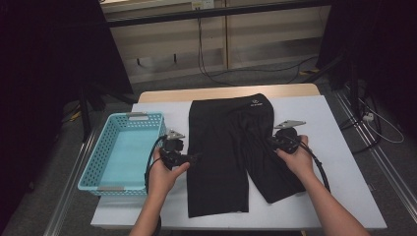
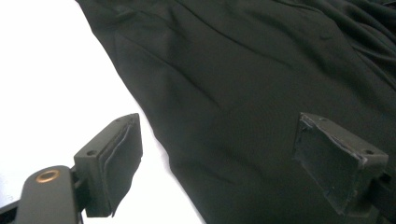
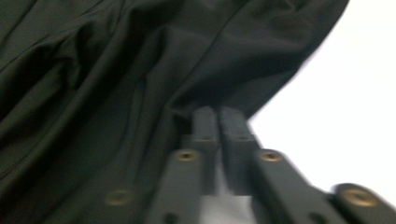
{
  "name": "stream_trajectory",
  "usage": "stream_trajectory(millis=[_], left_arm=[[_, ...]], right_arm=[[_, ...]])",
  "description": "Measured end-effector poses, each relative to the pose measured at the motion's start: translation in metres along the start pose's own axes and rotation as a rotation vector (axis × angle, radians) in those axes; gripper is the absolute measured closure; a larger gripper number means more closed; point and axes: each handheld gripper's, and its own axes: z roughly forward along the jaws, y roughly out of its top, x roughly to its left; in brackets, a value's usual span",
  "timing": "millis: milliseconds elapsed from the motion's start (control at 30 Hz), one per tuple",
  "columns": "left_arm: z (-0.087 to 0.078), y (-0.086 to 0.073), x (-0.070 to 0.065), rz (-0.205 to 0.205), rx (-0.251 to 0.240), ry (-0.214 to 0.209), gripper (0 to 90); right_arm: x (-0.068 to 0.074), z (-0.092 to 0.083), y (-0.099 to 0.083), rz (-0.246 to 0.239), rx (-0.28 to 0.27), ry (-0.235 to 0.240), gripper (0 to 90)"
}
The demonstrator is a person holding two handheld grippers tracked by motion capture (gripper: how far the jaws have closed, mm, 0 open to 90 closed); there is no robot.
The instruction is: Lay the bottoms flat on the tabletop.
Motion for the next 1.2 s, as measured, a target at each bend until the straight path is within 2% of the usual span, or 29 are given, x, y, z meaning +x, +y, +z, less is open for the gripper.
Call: stream_trajectory(millis=[67,100,167,233,433,533,667,700,767,867,900,967,1033,1133,1200], left_arm=[[0.001,0.0,-0.002,-0.012,-0.012,0.001,16.0],[0.001,0.0,-0.002,0.0,-0.006,0.001,16.0],[0.001,0.001,-0.002,0.004,-0.007,-0.003,16.1],[0.0,0.001,-0.002,0.008,-0.007,-0.004,16.0],[0.001,0.003,-0.004,0.003,-0.017,-0.005,16.1],[0.001,0.004,-0.004,0.007,-0.018,-0.008,16.1],[0.001,0.004,-0.005,0.01,-0.015,-0.02,16.1],[0.001,0.004,-0.006,0.007,-0.018,-0.022,16.1],[0.001,0.005,-0.007,0.013,-0.022,-0.027,16.1],[-0.001,0.006,-0.009,0.024,-0.03,-0.04,16.0],[-0.001,0.006,-0.01,0.027,-0.041,-0.041,16.0],[-0.001,0.008,-0.012,0.034,-0.045,-0.053,15.9],[-0.001,0.009,-0.015,0.042,-0.05,-0.067,15.6],[0.001,0.011,-0.02,0.048,-0.051,-0.092,15.0],[0.003,0.012,-0.024,0.073,-0.045,-0.106,14.6]], right_arm=[[-0.002,0.0,0.001,0.013,0.003,0.009,90.0],[-0.004,-0.001,0.001,0.026,0.003,0.01,90.0],[-0.013,-0.005,0.001,0.033,-0.019,-0.025,90.0],[-0.024,-0.01,0.001,0.061,-0.031,-0.043,90.0],[-0.052,-0.021,0.001,0.049,-0.03,-0.129,90.0],[-0.061,-0.024,0.003,0.022,-0.015,-0.18,90.0],[-0.072,-0.024,0.003,0.028,-0.012,-0.218,90.0],[-0.073,-0.023,0.003,0.033,-0.022,-0.216,90.0],[-0.07,-0.021,0.002,0.047,-0.019,-0.196,78.5],[-0.062,-0.024,0.002,0.034,-0.016,-0.186,67.4],[-0.059,-0.027,0.001,0.031,-0.03,-0.181,66.1],[-0.054,-0.035,-0.001,0.025,-0.033,-0.165,57.3],[-0.048,-0.044,-0.005,0.034,-0.053,-0.139,53.8],[-0.039,-0.056,-0.016,0.025,-0.045,-0.125,47.7],[-0.033,-0.063,-0.024,0.027,-0.058,-0.103,44.0]])
